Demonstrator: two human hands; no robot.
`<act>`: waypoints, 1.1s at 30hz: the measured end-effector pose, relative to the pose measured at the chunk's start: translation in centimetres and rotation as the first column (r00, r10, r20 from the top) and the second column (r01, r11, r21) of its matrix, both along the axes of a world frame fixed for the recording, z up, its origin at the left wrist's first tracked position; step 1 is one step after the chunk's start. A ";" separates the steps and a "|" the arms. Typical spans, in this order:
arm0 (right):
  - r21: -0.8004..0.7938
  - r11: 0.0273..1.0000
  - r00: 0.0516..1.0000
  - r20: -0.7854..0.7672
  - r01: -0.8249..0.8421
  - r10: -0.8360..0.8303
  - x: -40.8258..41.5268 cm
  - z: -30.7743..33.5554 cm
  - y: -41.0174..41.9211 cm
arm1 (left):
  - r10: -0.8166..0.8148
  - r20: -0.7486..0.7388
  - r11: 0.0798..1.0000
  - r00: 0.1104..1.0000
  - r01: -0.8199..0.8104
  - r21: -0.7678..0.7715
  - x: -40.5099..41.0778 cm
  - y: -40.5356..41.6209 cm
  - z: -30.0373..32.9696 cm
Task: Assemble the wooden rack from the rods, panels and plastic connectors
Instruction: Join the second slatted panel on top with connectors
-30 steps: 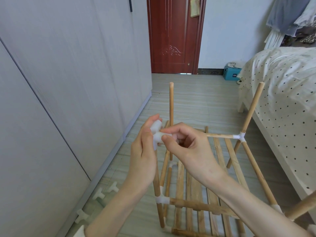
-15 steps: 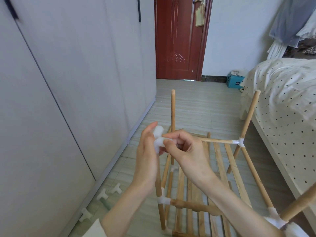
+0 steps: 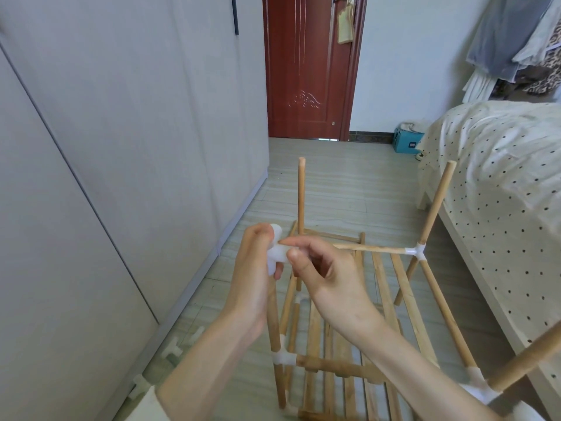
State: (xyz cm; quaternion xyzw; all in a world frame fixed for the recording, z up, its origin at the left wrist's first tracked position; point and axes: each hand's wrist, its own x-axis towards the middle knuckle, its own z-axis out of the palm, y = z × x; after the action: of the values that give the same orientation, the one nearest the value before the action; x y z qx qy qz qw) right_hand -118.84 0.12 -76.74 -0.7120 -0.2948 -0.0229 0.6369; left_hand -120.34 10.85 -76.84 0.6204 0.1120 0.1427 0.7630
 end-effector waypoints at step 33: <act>-0.117 0.988 0.992 0.093 0.097 -0.087 1.3 -2.0 2.1 | 0.273 0.031 0.948 0.962 -0.263 -0.182 1.4 0.8 0.0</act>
State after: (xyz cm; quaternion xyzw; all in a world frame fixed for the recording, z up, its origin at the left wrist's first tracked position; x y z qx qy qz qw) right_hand -117.57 2.25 -78.70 -0.7607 -0.2902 -0.0655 0.5770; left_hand -118.94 11.62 -76.84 0.5253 0.1859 0.2517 0.7913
